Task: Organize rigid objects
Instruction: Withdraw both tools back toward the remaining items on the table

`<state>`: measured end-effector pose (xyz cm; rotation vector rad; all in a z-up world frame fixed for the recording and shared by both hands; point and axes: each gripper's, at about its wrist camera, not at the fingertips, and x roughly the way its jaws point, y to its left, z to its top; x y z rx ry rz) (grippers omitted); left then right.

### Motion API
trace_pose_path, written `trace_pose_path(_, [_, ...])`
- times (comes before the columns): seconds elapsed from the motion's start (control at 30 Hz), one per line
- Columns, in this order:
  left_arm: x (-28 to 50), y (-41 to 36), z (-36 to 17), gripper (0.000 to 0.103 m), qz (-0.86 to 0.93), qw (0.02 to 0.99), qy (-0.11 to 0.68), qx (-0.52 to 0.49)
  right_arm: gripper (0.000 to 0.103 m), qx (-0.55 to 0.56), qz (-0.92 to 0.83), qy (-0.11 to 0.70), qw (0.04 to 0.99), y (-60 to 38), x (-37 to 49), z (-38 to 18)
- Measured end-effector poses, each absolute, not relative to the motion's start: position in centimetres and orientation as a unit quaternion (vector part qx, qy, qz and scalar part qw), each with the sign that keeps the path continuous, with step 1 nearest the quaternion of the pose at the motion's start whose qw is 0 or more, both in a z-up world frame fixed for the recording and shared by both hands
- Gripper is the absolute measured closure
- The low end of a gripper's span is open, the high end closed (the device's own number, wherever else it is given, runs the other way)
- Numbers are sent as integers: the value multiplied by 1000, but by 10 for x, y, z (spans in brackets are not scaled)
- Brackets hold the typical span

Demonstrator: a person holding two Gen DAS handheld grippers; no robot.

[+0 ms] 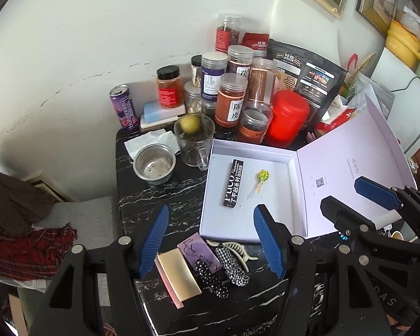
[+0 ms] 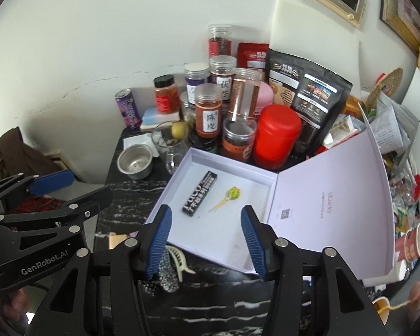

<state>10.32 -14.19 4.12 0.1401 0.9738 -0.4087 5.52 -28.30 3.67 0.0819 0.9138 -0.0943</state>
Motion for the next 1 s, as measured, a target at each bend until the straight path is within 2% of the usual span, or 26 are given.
trace_pose_path(0.03, [100, -139, 41, 40, -192, 862, 464, 66, 43, 37, -42, 439, 897, -279, 52, 38])
trace_pose_path(0.1, [94, -131, 41, 28, -181, 865, 463, 66, 42, 31, -36, 436, 898, -272, 47, 39])
trace_pose_path(0.17, [90, -123, 40, 25, -173, 868, 461, 66, 42, 28, -31, 437, 899, -266, 42, 39])
trace_pose_path(1.0, [55, -46, 13, 25, -81, 867, 491, 16, 36, 0, 66, 458, 886, -206, 24, 8])
